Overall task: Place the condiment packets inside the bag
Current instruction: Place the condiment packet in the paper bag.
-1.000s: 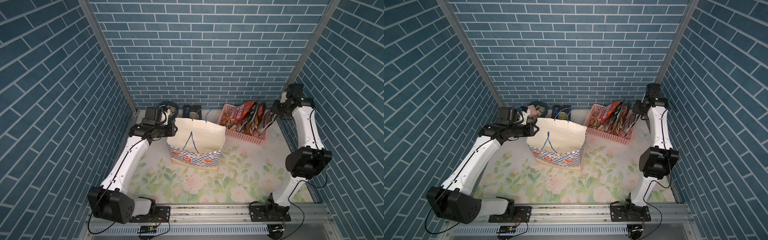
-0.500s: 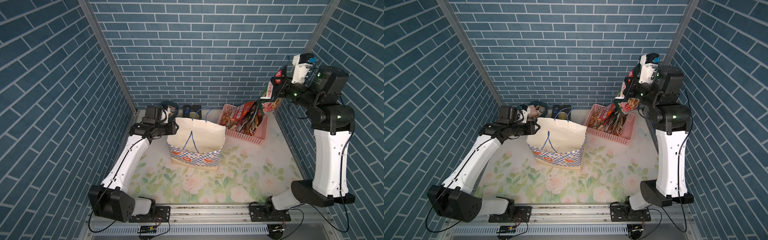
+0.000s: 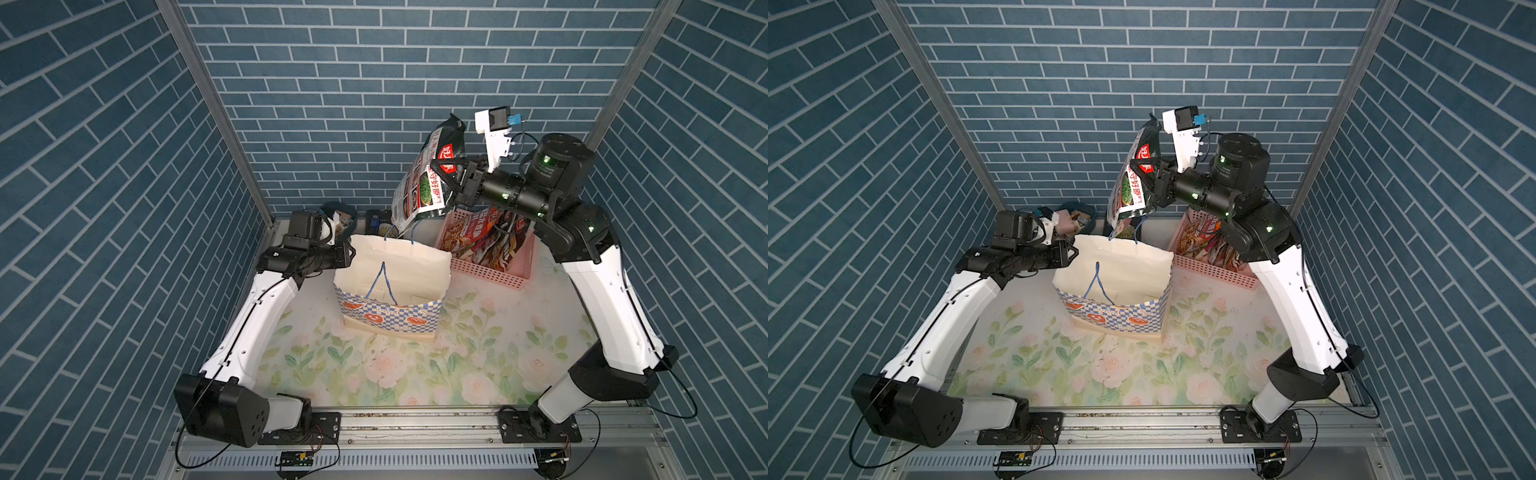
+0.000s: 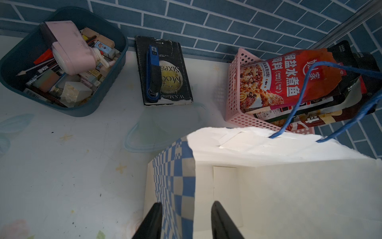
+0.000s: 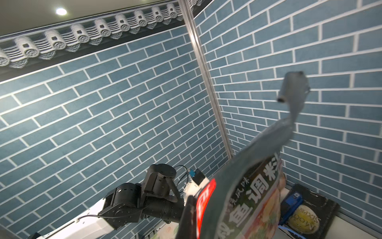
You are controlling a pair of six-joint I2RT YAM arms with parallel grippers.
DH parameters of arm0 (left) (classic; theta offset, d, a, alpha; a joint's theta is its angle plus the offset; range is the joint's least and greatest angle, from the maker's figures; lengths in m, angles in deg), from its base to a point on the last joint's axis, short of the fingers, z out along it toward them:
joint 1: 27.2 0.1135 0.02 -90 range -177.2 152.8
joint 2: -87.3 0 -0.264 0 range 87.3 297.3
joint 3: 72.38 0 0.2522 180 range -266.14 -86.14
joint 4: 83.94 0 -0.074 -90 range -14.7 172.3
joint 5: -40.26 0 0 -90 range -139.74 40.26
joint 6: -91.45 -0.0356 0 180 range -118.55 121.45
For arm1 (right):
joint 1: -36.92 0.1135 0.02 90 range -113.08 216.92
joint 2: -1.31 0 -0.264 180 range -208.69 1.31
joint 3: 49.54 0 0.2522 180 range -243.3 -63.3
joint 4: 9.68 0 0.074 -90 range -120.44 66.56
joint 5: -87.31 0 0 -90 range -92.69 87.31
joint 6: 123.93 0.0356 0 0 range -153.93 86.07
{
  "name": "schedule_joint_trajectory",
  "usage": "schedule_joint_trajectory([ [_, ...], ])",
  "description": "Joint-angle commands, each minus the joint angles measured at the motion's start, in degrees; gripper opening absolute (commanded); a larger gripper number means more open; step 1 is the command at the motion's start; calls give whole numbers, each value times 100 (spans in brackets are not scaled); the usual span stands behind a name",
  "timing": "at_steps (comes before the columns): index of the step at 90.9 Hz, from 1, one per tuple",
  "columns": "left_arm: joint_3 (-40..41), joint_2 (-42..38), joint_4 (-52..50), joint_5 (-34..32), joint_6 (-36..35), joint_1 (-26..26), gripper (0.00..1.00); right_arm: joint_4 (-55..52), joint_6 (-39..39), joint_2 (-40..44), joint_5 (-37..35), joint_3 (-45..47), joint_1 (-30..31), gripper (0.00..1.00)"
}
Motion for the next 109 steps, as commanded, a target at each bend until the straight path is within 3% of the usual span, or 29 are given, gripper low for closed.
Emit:
schedule_joint_trajectory([
  [1,77,-124,39,-29,2,27,42,662,-84,79,13,141,204,0],
  [25,130,-173,35,-52,-28,27,40,520,-291,481,287,1272,535,0],
  [50,127,-147,55,-49,-9,26,35,185,-136,977,-469,2373,553,0],
  [66,109,-141,37,-54,-26,28,34,-346,83,1019,-598,2578,552,0],
  [89,111,-86,94,-5,-15,26,27,-573,434,1209,-211,2657,551,0],
  [109,124,-86,125,62,-6,26,23,-1109,750,1142,-1025,2614,552,0],
])
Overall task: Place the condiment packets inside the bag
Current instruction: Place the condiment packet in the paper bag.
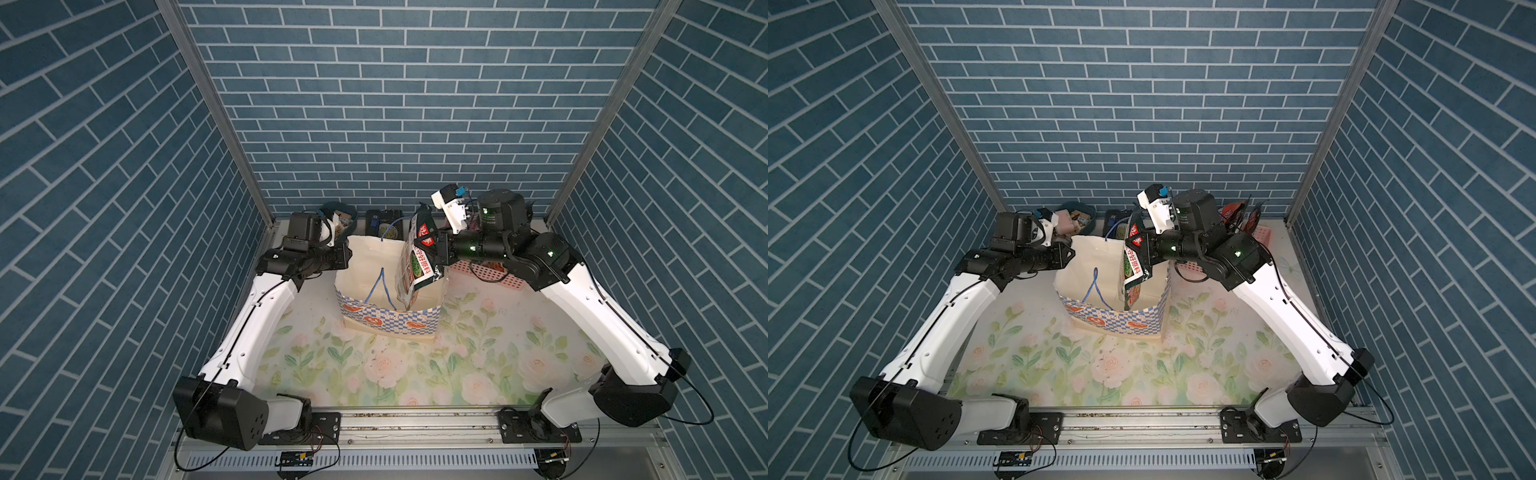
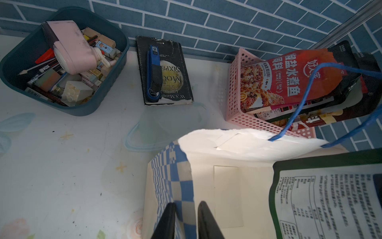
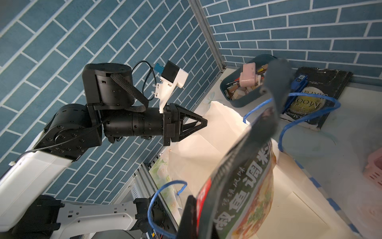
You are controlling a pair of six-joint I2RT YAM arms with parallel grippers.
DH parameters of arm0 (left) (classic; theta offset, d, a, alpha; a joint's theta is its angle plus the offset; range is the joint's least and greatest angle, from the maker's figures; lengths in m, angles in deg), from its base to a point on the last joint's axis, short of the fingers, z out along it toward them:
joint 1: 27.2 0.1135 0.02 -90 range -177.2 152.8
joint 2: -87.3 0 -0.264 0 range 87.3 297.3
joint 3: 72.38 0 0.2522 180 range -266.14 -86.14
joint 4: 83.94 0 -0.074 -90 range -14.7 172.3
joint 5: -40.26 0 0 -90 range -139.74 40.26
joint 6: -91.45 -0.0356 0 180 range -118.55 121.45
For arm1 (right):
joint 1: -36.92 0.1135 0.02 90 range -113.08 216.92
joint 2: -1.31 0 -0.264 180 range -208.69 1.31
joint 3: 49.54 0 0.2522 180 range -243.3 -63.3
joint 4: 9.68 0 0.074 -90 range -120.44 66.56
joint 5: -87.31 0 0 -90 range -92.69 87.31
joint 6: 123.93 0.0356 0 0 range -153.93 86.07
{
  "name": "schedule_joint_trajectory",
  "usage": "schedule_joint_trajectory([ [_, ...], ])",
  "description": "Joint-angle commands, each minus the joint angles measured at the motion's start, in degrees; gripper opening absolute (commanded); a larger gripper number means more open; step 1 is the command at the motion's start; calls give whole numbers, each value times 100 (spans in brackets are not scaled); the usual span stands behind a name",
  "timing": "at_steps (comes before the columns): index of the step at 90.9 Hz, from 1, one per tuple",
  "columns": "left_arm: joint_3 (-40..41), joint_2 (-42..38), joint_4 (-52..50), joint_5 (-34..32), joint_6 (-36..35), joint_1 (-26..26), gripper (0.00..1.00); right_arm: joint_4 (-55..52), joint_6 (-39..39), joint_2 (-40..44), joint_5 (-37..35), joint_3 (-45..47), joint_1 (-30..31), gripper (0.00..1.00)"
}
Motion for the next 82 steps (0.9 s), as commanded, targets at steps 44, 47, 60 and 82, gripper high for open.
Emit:
schedule_joint_trajectory([
  [44,44,-77,7,186,-55,26,20,-1487,1272,-282,-1391,-419,119,0],
  [47,59,-97,0,211,-55,26,19,-1577,1339,-313,-1499,-471,137,0],
  [60,96,-208,-36,333,-33,26,17,-2043,1620,-523,-1898,-765,287,0],
  [82,541,-613,76,556,70,26,16,-3256,1687,-1168,-2677,-1370,531,0],
])
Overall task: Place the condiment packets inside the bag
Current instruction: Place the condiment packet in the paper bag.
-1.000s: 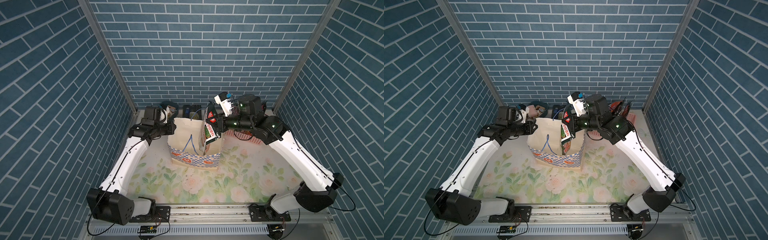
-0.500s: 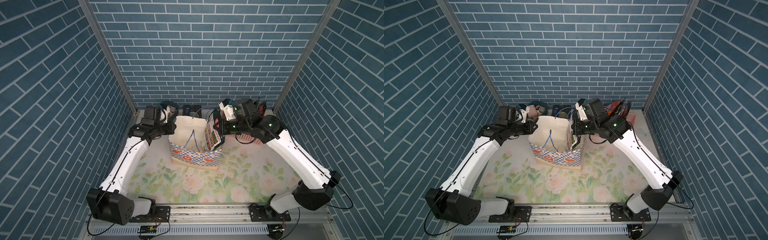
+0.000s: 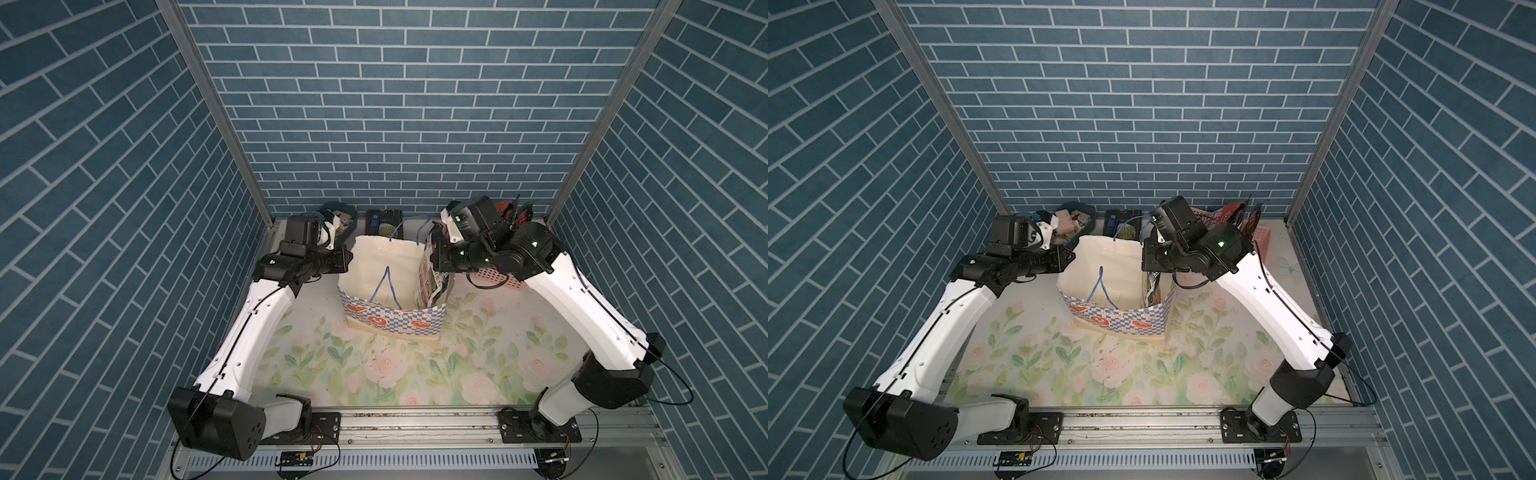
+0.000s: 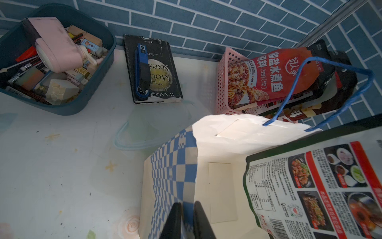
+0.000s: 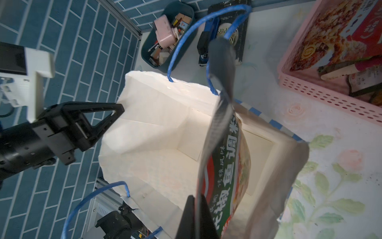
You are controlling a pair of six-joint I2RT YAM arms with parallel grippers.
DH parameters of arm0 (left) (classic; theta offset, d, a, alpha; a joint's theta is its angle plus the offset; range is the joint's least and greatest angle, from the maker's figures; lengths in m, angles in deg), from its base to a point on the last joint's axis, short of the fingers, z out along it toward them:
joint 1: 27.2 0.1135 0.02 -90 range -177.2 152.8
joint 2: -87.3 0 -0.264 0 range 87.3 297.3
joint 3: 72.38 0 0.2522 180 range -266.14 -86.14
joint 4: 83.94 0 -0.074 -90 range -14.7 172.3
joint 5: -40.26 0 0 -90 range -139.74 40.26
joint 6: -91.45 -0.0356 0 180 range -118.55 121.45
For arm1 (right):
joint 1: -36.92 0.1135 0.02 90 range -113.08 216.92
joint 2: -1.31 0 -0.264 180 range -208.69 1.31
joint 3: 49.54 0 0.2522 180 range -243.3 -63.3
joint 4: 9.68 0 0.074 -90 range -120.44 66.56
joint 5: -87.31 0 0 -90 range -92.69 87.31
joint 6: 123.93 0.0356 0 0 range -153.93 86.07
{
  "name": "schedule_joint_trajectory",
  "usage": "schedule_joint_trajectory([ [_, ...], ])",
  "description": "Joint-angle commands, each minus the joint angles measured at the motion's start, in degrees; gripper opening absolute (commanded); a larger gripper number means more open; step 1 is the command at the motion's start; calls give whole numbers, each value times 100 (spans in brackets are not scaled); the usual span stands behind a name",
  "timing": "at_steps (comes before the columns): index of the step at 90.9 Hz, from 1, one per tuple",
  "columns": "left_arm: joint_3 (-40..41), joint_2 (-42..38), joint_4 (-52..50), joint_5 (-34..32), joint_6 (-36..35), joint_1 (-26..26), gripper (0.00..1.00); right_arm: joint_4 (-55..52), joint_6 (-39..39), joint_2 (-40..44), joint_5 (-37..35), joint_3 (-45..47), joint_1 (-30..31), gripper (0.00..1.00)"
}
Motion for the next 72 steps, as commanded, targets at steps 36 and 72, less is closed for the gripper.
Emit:
schedule_joint_trajectory([
  [36,501,-369,183,100,164,26,7,-784,679,-368,-1236,214,29,0],
  [72,742,-445,686,697,428,19,39,-651,653,-191,-1088,1058,-165,0],
])
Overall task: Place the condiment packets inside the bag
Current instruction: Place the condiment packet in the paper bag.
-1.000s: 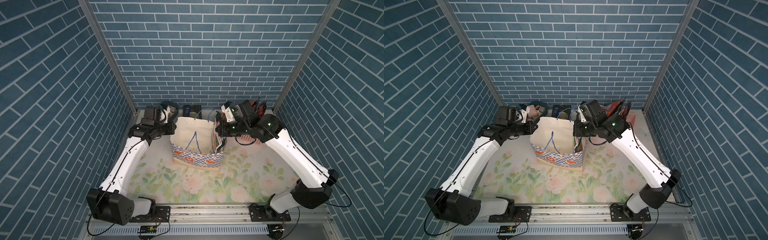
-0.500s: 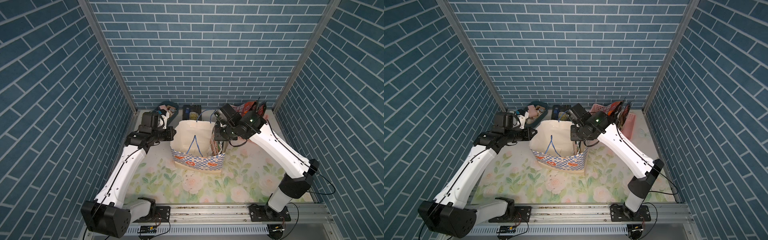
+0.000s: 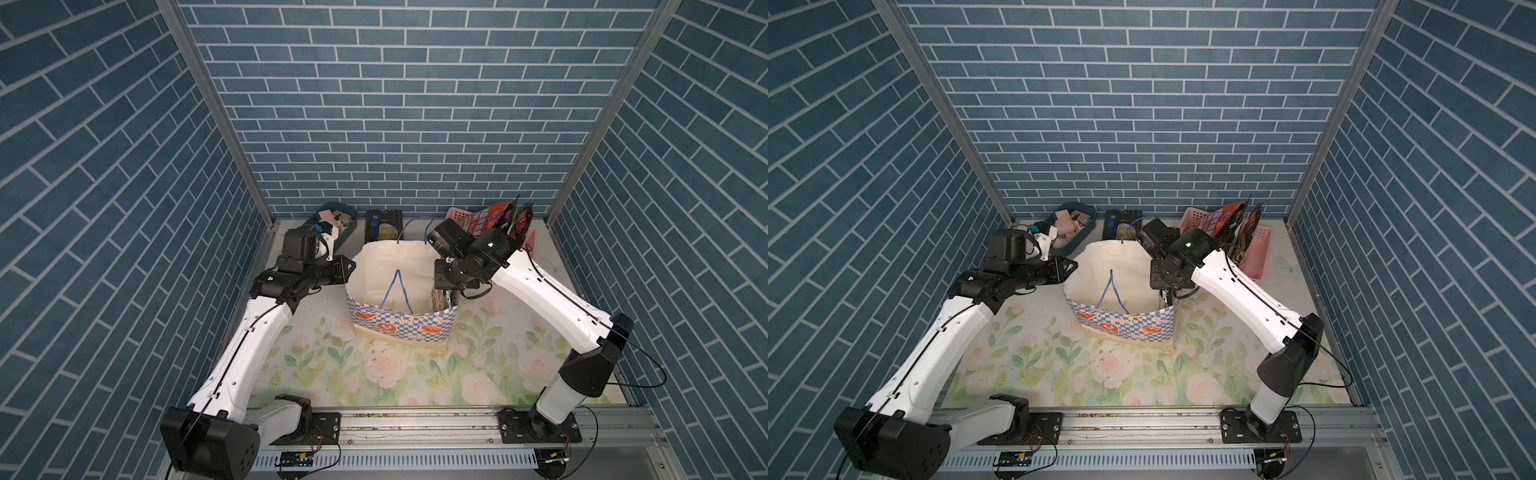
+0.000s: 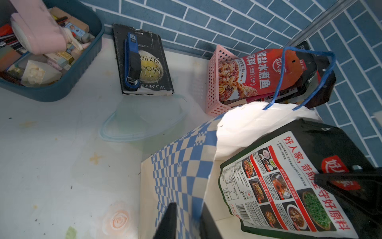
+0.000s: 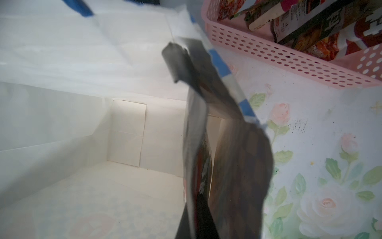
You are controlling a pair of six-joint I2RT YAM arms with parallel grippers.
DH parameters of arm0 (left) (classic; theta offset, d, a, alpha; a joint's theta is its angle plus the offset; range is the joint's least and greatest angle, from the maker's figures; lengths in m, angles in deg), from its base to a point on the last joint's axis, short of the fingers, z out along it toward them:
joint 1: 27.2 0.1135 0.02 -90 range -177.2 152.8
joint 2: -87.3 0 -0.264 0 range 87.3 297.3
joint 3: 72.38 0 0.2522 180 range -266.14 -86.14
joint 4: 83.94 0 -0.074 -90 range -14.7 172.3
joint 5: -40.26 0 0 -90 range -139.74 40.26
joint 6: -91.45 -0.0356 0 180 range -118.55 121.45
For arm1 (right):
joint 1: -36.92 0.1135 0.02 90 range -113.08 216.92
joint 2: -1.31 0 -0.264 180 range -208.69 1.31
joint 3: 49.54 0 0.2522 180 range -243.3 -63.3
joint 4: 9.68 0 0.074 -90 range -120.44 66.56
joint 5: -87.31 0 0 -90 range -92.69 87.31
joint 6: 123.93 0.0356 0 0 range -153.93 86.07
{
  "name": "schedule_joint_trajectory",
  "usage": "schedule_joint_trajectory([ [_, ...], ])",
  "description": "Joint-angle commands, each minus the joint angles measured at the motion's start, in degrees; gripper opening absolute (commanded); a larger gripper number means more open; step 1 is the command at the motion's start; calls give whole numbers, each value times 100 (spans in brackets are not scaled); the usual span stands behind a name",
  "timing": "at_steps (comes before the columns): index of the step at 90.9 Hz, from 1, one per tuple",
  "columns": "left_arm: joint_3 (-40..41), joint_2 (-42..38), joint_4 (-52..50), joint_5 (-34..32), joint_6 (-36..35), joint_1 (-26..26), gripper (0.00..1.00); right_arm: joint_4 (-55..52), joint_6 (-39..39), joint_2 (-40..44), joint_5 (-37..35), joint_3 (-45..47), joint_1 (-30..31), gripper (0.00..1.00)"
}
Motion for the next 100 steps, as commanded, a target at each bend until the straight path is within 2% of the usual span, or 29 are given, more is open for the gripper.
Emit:
schedule_joint_trajectory([
  [1,-1,8,204,382,18,18,40,-18,191,179,-133,4,-23,0],
  [6,-117,136,222,486,9,5,45,41,192,203,-162,103,-51,0],
  [15,-349,367,199,449,-42,-100,49,312,182,310,-96,473,-131,0],
  [31,-657,854,-32,105,-284,-308,49,646,124,506,-5,1056,-307,0],
  [49,-1024,1160,-369,-280,-533,-545,50,519,-27,462,-53,898,-342,3],
  [54,-1013,1124,-313,-285,-510,-575,50,525,-60,453,10,875,-340,10],
  [61,-918,1014,-162,-268,-455,-604,50,565,-108,464,116,806,-340,30],
  [65,-827,922,-58,-251,-420,-607,47,604,-121,519,139,754,-340,36],
  [82,-499,767,168,-290,-345,-607,38,695,-213,921,124,288,-338,53],
  [100,-365,648,282,-323,-257,-606,31,602,-289,1477,-319,-232,-501,61],
])
